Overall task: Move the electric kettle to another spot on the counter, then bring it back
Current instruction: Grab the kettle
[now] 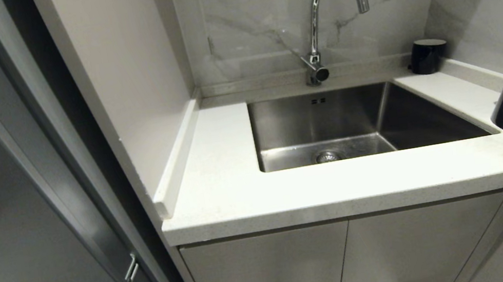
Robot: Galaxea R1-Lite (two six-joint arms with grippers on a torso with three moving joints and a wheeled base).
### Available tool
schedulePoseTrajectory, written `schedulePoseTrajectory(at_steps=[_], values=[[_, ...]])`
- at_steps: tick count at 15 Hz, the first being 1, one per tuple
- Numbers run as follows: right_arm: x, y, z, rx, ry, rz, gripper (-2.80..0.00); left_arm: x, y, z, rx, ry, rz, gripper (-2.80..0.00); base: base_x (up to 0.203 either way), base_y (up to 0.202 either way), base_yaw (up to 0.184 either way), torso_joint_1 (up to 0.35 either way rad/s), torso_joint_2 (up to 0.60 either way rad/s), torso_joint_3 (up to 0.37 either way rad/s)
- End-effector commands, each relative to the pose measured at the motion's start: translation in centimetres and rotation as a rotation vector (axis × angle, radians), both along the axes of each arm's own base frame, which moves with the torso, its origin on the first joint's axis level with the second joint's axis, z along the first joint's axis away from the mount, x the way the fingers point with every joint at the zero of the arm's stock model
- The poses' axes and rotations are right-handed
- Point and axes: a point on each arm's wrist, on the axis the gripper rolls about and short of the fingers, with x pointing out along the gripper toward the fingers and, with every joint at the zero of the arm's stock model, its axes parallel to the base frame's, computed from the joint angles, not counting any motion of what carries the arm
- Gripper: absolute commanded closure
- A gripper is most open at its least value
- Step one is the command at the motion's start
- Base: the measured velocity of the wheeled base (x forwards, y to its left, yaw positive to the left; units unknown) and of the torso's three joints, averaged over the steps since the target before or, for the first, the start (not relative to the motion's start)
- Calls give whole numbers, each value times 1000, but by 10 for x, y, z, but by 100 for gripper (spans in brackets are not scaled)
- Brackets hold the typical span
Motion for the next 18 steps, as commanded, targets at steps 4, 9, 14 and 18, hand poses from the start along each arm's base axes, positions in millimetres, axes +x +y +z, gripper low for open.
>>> schedulePoseTrajectory(at_steps=[4,9,14,18], values=[[0,0,0,-2,-1,0,0,0,0,0,-1,0,1,0,0,0,0,0,0,0],[0,0,0,-2,0,0,0,0,0,0,-1,0,1,0,0,0,0,0,0,0],[0,0,0,-2,0,0,0,0,0,0,-1,0,1,0,0,0,0,0,0,0],[0,0,0,-2,-1,0,0,0,0,0,-1,0,1,0,0,0,0,3,-15,-17]])
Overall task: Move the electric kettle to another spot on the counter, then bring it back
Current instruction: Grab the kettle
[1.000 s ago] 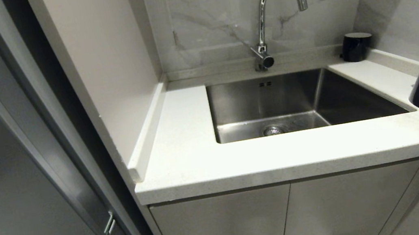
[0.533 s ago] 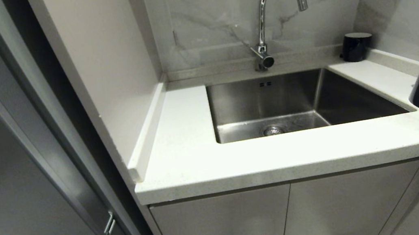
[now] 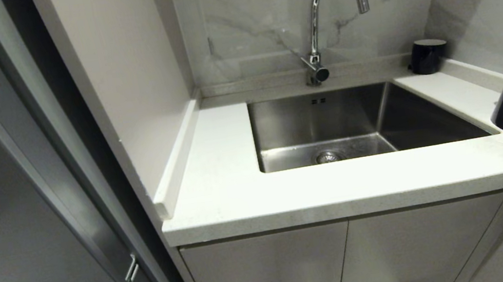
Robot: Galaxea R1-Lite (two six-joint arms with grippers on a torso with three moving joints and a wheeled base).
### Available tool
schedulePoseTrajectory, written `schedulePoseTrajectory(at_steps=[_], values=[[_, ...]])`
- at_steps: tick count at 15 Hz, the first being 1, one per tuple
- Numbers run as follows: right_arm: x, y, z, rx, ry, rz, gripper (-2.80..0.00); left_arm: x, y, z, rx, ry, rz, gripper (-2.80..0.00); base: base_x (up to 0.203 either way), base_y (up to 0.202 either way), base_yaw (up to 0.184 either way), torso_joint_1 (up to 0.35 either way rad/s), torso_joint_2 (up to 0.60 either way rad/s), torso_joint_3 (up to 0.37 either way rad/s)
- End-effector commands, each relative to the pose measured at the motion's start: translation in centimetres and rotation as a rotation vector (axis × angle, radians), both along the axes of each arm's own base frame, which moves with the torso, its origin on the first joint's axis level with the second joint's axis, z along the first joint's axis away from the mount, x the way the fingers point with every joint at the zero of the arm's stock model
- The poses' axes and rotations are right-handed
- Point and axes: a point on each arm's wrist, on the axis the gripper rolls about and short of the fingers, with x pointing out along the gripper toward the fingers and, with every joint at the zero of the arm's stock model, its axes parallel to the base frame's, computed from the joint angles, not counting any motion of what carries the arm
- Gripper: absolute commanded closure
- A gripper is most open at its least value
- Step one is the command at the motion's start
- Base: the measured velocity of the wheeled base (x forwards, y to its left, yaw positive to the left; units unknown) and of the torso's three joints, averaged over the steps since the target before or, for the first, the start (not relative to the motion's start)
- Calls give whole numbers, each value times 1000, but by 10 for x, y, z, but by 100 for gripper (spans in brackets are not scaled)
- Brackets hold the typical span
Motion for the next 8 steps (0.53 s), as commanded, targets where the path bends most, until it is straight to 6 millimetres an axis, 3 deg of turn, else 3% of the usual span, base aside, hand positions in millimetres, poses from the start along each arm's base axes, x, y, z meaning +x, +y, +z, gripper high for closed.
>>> schedulePoseTrajectory(at_steps=[1,8], values=[[0,0,0,-1,-1,0,0,0,0,0,0,0,0,0,0,0,0,47,-243,-202],[0,0,0,-1,-1,0,0,0,0,0,0,0,0,0,0,0,0,100,-457,-354]])
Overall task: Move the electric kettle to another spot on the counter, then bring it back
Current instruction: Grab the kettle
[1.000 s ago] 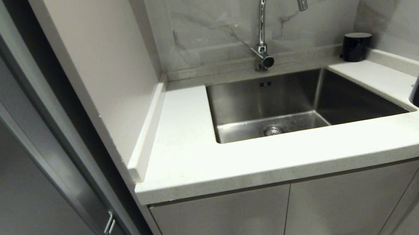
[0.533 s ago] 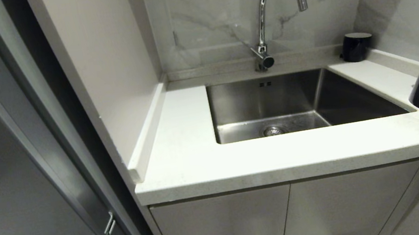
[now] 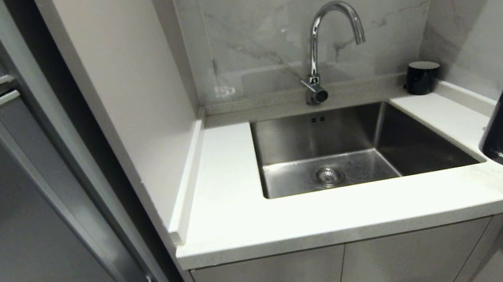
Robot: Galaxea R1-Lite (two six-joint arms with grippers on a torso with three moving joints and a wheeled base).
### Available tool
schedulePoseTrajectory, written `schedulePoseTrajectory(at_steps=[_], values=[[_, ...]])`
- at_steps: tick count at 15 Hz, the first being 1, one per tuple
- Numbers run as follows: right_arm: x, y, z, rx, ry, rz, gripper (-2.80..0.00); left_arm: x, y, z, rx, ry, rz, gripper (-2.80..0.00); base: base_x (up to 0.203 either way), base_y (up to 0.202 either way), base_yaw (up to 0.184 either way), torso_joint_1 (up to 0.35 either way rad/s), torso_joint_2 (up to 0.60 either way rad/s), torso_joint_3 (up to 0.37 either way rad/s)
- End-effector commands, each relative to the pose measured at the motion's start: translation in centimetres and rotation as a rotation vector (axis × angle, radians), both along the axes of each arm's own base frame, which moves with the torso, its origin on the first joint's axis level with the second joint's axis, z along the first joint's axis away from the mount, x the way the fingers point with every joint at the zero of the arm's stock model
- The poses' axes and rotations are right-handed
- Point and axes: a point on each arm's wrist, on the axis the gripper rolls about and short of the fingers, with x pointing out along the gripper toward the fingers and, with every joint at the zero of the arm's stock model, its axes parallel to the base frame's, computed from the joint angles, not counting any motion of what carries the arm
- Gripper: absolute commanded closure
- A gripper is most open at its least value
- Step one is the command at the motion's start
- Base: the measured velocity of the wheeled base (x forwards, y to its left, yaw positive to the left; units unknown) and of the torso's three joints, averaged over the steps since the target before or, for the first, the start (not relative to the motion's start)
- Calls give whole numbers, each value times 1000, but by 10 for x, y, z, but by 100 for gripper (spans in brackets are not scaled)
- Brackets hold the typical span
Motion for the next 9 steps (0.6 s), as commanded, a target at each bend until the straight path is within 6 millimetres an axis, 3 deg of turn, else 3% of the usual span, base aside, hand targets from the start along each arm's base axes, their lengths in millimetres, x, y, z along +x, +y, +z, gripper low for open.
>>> schedulePoseTrajectory(at_steps=[1,9], values=[[0,0,0,-1,1,0,0,0,0,0,0,1,0,0,0,0,0,144,-517,-373],[0,0,0,1,-1,0,0,0,0,0,0,1,0,0,0,0,0,190,-578,-385]])
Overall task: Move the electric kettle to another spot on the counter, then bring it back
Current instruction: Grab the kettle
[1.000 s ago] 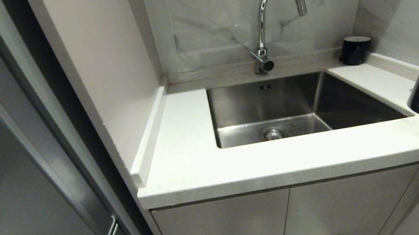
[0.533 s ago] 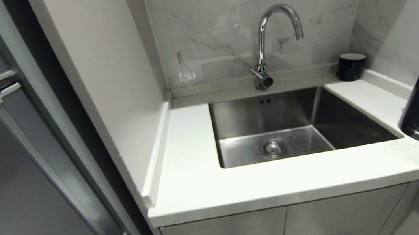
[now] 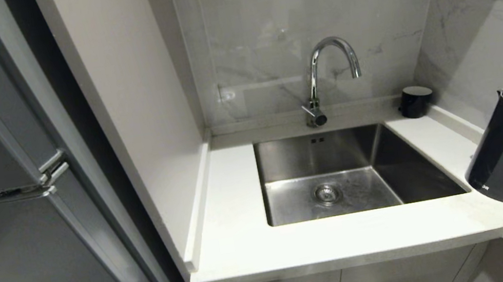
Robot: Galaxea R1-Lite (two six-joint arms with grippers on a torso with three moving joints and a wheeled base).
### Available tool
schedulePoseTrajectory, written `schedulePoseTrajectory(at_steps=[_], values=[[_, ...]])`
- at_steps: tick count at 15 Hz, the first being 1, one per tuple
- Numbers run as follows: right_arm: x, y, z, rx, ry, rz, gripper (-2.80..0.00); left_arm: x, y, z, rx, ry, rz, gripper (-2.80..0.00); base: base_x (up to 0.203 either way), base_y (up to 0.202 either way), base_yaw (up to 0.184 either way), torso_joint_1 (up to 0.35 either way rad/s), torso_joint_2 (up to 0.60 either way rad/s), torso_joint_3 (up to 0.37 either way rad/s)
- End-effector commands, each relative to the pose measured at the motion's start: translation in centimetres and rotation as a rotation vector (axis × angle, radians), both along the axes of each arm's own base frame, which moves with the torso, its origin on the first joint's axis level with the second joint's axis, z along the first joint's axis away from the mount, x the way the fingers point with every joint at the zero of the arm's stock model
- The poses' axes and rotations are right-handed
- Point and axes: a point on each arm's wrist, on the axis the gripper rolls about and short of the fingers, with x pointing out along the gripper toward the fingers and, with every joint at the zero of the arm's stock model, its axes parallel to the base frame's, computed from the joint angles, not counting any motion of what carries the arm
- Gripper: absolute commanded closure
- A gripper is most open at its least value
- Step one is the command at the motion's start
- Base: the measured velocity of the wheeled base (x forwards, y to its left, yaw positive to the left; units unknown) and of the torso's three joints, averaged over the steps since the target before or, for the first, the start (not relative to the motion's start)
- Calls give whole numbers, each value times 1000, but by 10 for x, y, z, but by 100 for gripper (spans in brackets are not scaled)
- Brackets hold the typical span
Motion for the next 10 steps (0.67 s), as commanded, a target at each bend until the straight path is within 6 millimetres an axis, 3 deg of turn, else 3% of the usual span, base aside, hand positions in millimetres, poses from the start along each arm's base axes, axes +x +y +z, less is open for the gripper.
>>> schedulePoseTrajectory(at_steps=[1,10], values=[[0,0,0,0,1,0,0,0,0,0,-1,0,0,0,0,0,0,227,-582,-371],[0,0,0,0,0,0,0,0,0,0,-1,0,0,0,0,0,0,151,-375,-234]])
